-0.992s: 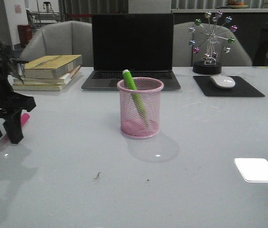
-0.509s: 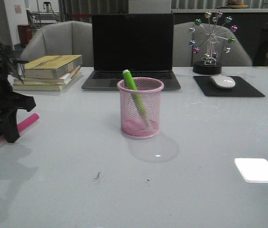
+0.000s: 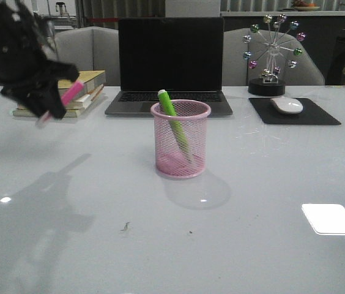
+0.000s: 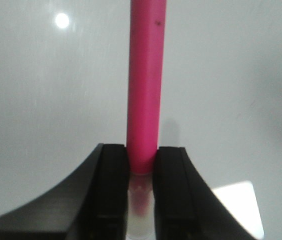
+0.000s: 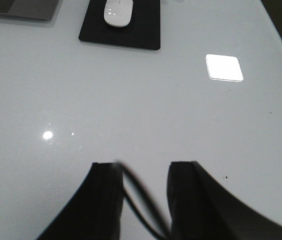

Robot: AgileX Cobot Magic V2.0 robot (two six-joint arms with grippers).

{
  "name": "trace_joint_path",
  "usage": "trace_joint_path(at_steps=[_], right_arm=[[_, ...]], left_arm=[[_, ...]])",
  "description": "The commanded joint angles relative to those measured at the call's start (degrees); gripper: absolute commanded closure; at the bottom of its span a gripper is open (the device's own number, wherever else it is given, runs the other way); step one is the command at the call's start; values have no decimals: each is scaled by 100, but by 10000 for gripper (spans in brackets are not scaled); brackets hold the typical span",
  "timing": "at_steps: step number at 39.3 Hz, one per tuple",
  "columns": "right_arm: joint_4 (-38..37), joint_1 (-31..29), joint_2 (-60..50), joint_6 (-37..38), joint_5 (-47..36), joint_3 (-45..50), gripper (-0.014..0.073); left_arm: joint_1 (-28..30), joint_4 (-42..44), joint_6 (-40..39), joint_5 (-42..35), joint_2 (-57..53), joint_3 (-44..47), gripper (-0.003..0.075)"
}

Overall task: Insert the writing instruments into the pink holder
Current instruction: 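Lift the pink marker upright with the left gripper toward the holder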

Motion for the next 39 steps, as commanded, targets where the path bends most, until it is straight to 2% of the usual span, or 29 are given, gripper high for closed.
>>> trace_joint_path(at_steps=[1,13,20,28,39], right_arm=[[-82,-34,-23,-39,-405,-153,235],[-82,-34,-23,-39,-405,-153,235],[-82,-34,-23,-39,-405,-153,235],[-82,-34,-23,-39,-405,-153,235],[-82,-34,-23,-39,-405,-153,235]], left_arm=[[-218,-249,14,-619,-602,-414,625],[-1370,-419,14,-2726,-1054,-525,624],[-2119,-419,14,-4253,-1032,-329,624],[-2663,-419,14,-5855,-937,353,619],[-2893,-327,-472,-7974,-696,1702,618]])
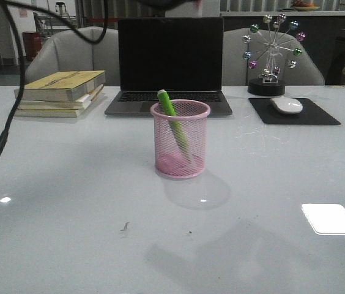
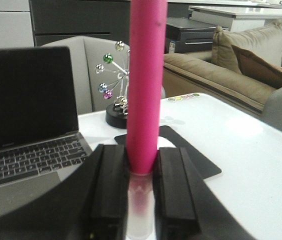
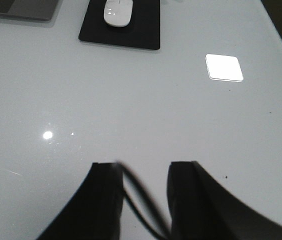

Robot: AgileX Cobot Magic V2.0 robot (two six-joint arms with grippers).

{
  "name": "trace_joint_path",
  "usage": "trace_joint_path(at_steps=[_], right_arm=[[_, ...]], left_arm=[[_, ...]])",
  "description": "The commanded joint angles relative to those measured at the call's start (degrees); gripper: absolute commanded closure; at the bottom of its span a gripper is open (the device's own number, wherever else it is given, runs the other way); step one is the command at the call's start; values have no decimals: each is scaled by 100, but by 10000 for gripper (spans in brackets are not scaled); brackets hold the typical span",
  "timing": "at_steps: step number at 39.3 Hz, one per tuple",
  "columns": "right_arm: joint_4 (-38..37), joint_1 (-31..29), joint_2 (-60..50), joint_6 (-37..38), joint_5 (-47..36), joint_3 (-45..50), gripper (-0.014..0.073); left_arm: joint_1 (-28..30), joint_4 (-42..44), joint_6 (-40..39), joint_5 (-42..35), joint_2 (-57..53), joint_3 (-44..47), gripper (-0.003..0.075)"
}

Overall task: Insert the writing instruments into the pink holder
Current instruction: 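Lift the pink marker upright with the left gripper toward the holder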

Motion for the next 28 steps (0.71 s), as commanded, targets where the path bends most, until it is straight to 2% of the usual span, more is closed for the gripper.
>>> trace_joint_path(at_steps=[1,8,14,28], right_arm=[[-82,-34,-23,-39,-405,-153,235],[-82,-34,-23,-39,-405,-153,235],[-82,-34,-23,-39,-405,-153,235],[-82,-34,-23,-39,-405,-153,235]], left_arm=[[-55,147,-352,-1417,-187,287,619],[-55,500,-992,-2248,142,827,618],[-55,844,-1263,-2248,362,937,619],[-55,845,-1378,-2258,660,1026,618]])
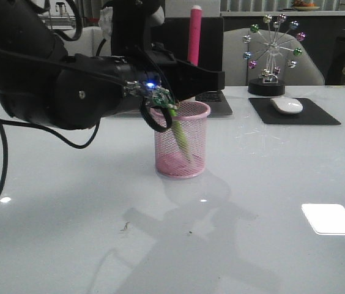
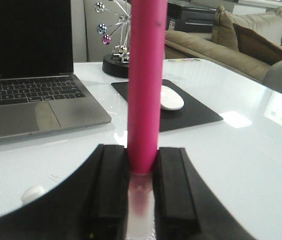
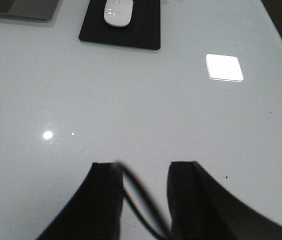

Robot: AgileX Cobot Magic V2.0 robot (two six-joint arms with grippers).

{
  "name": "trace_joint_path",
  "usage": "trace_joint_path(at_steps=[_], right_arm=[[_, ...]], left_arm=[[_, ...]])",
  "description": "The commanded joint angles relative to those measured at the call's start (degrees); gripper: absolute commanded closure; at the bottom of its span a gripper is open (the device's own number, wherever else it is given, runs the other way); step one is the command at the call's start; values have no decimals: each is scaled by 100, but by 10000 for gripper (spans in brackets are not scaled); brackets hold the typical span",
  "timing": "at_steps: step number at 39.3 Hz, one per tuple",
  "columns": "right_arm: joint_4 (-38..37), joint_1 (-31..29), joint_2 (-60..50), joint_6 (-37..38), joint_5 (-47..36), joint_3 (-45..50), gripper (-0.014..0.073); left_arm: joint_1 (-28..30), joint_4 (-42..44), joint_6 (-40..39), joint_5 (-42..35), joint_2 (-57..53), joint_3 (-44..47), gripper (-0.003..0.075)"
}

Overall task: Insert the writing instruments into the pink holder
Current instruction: 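Lower the pink marker into the holder and open the left gripper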

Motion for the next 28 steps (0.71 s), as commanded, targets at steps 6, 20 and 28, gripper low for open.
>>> trace_joint_path(at_steps=[6,20,28], right_arm=[[-82,-34,-23,-39,-405,-153,235],[-82,-34,-23,-39,-405,-153,235],[-82,-34,-23,-39,-405,-153,235]], left_arm=[[-43,34,-69,-537,-230,-98,618],[-43,86,-175,-537,-230,195,616],[-43,434,-187,-641,-230,205,541]])
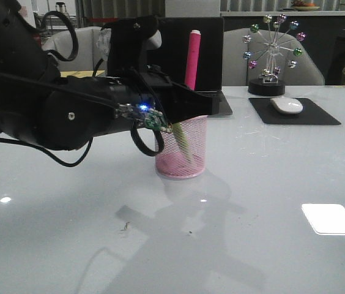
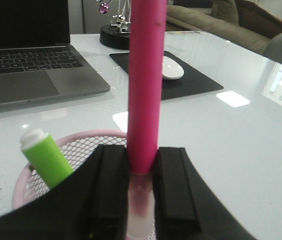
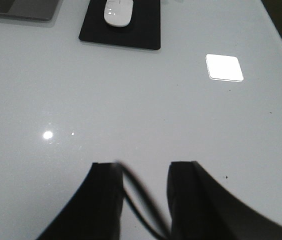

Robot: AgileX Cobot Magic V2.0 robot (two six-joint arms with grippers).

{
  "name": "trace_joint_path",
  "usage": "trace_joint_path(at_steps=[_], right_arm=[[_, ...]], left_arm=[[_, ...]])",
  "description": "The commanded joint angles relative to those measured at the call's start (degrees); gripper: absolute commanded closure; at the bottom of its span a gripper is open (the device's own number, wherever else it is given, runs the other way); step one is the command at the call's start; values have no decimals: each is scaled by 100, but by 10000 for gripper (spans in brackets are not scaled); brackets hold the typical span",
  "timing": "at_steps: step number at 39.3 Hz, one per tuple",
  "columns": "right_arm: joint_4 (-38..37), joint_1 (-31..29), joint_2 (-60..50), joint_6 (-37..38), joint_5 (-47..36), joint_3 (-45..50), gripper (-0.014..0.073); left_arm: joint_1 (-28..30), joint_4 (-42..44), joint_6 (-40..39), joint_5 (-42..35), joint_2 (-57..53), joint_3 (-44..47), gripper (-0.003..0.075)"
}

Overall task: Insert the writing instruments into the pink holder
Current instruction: 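Lower the pink marker into the holder and open the left gripper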

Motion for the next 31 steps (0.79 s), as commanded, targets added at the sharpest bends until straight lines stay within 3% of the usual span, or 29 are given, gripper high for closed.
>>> trace_joint_path(at_steps=[1,9,19,26,31], right_arm=[[-82,-34,-23,-39,-405,-153,235],[-82,-34,-23,-39,-405,-153,235],[-82,-34,-23,-39,-405,-153,235],[-82,-34,-23,-39,-405,-153,235],[-82,-34,-23,-39,-405,-153,235]], left_arm=[[-43,210,-62,-634,-282,-115,523],[-43,209,-62,-634,-282,-115,382],[-43,209,-62,-621,-282,-115,381],[-43,209,-62,-1126,-441,-115,381],[1,209,-62,-594,-818,-115,381]])
